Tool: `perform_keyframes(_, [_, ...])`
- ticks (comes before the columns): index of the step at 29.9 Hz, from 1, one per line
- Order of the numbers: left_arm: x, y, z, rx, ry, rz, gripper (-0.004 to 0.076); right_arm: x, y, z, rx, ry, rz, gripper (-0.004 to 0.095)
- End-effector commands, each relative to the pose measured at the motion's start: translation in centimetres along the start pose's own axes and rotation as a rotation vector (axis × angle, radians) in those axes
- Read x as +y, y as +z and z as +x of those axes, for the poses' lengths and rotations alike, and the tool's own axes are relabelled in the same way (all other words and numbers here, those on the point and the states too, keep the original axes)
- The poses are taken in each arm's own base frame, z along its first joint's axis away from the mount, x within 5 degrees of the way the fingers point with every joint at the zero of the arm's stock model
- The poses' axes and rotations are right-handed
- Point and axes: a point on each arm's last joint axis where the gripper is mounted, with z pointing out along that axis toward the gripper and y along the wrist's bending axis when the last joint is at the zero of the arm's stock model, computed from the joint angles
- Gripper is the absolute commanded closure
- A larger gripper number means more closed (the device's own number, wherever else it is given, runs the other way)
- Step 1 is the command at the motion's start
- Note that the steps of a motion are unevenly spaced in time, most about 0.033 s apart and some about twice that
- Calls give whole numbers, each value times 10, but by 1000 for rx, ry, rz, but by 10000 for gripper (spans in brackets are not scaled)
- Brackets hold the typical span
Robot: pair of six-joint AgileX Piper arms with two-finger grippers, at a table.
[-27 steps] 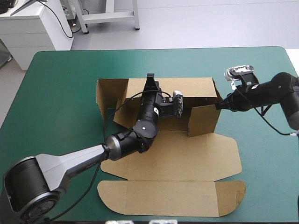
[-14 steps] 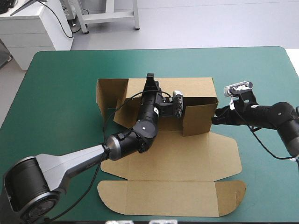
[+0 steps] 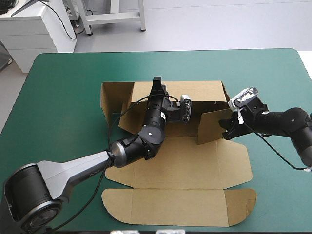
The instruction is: Fold the box
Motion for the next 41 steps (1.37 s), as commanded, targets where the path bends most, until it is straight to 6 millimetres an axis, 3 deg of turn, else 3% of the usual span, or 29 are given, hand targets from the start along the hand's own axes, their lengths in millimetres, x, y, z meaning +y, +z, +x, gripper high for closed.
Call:
perform_keyframes(1, [18,-10,-3,-37,-32,-38,731,-4,-7,-15,-105,19,41,412])
perform_keyframes(9, [18,-10,-3,-39,-36,-37,731,-8,22,-14,-110,93,-25,421])
perform_keyframes(16, [18,-10,-3,-35,-36,-39,731,-10,38,-21,-157,97,76,467])
perform_keyframes(19, [18,-10,-3,-35,-36,-39,731,-7,40,-27,-186,89,131,601])
perform_keyframes(22, [18,-10,-3,-33,-36,-39,731,-1,43,-31,-195,66,143,875])
perform_keyframes(23, [18,-10,-3,-33,-36,-39,731,2,44,-32,-195,48,137,924])
perform_keyframes(28, [18,-10,-2,-26,-36,-42,731,10,47,-34,-185,-31,123,907])
perform_keyframes(41, [19,-10,-1,-22,-33,-46,724,11,47,-31,-151,-15,121,906])
